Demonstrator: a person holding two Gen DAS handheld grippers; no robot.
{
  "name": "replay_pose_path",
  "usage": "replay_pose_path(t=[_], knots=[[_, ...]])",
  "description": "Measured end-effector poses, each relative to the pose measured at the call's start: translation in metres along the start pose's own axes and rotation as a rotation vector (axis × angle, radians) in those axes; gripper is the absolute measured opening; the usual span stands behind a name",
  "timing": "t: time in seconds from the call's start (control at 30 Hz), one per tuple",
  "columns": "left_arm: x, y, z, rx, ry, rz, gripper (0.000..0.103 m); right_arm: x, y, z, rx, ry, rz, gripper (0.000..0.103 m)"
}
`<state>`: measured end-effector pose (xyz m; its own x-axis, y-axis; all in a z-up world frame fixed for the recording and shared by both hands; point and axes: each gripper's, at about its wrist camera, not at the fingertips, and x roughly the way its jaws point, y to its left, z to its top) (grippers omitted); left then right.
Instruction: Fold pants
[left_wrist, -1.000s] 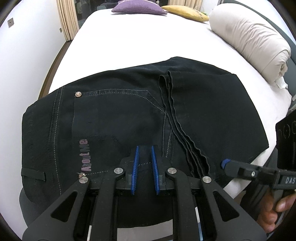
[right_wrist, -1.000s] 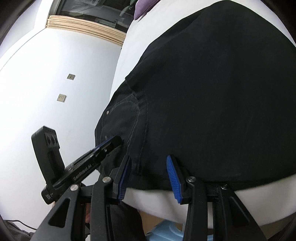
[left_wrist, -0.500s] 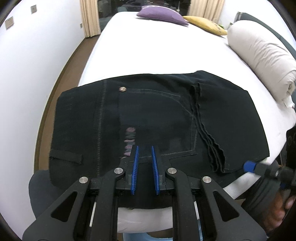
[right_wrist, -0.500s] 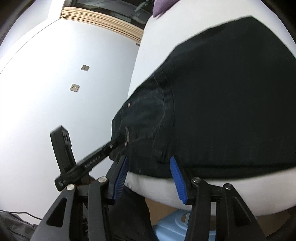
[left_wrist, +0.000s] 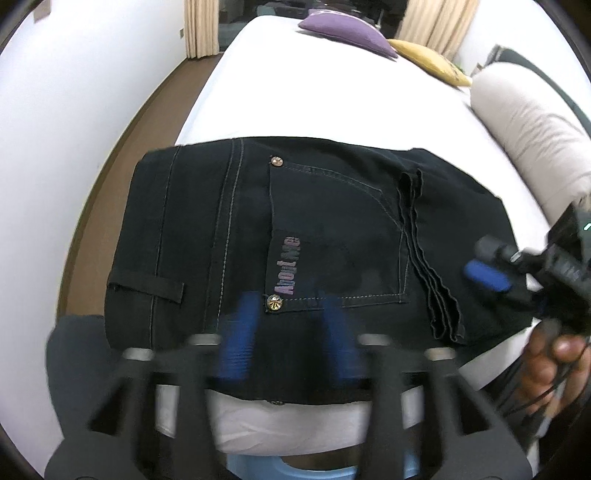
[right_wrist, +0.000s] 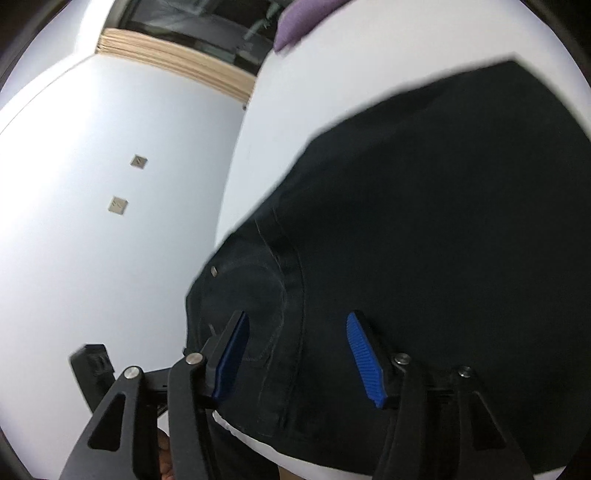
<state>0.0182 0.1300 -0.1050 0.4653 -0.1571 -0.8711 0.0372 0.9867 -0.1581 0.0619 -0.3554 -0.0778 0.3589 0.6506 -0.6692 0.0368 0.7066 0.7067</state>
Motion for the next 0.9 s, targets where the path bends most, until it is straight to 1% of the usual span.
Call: replay_pose_path(t=[0.03, 0.1, 0.13, 0.2, 0.27, 0.33, 0.43, 0.57, 0.67, 0.77, 0.8, 0.9], knots=[[-0.003, 0.005, -0.002, -0.024, -0.013, -0.015, 0.076, 0.008, 0.003, -0.006, -0.009, 0.021, 0.01, 0.06], [-0.007, 0.013, -0.005, -0.061, -0.014, -0.033, 0.076, 0.012, 0.011, -0.015, -0.046, 0.034, 0.021, 0.063], [-0.011, 0.021, -0.008, -0.099, -0.017, -0.057, 0.076, 0.015, 0.018, -0.019, -0.071, 0.044, 0.027, 0.064], [-0.019, 0.034, -0.014, -0.168, -0.03, -0.098, 0.076, 0.018, 0.025, -0.023, -0.069, 0.075, 0.069, 0.064], [-0.029, 0.054, -0.024, -0.253, -0.055, -0.131, 0.076, 0.015, 0.031, -0.027, -0.076, 0.08, 0.111, 0.064], [-0.033, 0.069, -0.032, -0.312, -0.065, -0.149, 0.076, 0.009, 0.036, -0.028, -0.079, 0.075, 0.143, 0.064], [-0.028, 0.097, -0.049, -0.456, -0.051, -0.213, 0.076, -0.001, 0.037, -0.025, -0.063, 0.044, 0.162, 0.064], [-0.011, 0.128, -0.067, -0.692, -0.039, -0.37, 0.076, -0.013, 0.033, -0.019, -0.046, 0.008, 0.165, 0.064], [-0.001, 0.135, -0.074, -0.762, -0.034, -0.424, 0.076, -0.011, 0.034, -0.019, -0.039, 0.003, 0.165, 0.064], [0.016, 0.138, -0.078, -0.837, -0.017, -0.498, 0.076, -0.008, 0.032, -0.02, -0.023, 0.01, 0.17, 0.064], [0.018, 0.141, -0.08, -0.849, -0.019, -0.504, 0.076, -0.006, 0.032, -0.02, -0.024, 0.013, 0.168, 0.064], [0.025, 0.15, -0.08, -0.902, -0.044, -0.562, 0.075, -0.003, 0.035, -0.019, -0.033, 0.018, 0.167, 0.064]])
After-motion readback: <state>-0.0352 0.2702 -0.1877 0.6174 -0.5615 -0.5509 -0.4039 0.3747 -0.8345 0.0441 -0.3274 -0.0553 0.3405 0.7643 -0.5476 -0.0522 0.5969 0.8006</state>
